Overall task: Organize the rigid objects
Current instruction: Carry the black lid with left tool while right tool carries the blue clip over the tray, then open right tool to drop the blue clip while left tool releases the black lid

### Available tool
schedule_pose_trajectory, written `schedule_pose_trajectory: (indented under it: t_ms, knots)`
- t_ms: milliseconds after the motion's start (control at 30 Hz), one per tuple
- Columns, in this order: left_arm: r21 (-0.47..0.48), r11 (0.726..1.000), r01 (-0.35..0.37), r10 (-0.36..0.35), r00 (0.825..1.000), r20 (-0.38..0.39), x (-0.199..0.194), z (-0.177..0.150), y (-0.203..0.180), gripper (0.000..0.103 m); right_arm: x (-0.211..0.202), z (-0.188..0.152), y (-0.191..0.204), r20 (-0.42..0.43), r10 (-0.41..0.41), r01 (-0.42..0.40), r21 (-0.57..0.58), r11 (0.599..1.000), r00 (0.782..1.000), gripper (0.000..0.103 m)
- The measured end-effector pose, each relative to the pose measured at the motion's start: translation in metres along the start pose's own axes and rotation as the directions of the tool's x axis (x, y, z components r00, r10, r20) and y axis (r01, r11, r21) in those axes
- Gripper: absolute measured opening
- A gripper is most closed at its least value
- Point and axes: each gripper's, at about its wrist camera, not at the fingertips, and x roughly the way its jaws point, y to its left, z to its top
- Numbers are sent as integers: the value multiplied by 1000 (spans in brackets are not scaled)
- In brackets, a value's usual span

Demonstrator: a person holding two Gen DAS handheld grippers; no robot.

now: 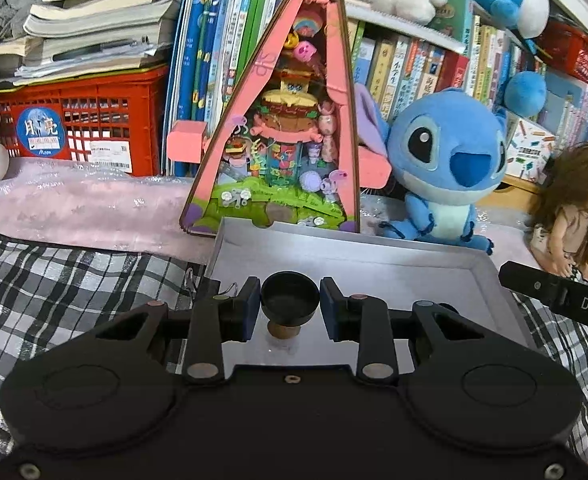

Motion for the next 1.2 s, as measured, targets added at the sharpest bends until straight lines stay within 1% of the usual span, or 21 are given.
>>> schedule_pose_trajectory:
  t_ms: [267,533,700,1000,1200]
  knots:
    - [23,999,-25,26,999,-21,21,1,-1,30,25,2,1,-48,-4,4,2,1000,999,45]
    - [37,999,-25,26,999,-34,37,3,-2,30,46,-1,9,-83,2,-5,-33,999,997,45]
    - [41,999,-28,30,999,-42,47,0,-2,30,58,-3,10,-100,-2,-2,-34,999,995,45]
    - [71,997,-23,25,999,-33,53,-4,-10,30,73,-7,7,-117,-18,15,-25,1000,993,45]
    - [72,997,-31,34,999,-42,57,-6,-11,30,75,-7,7,-122,-23,20,-24,1000,992,45]
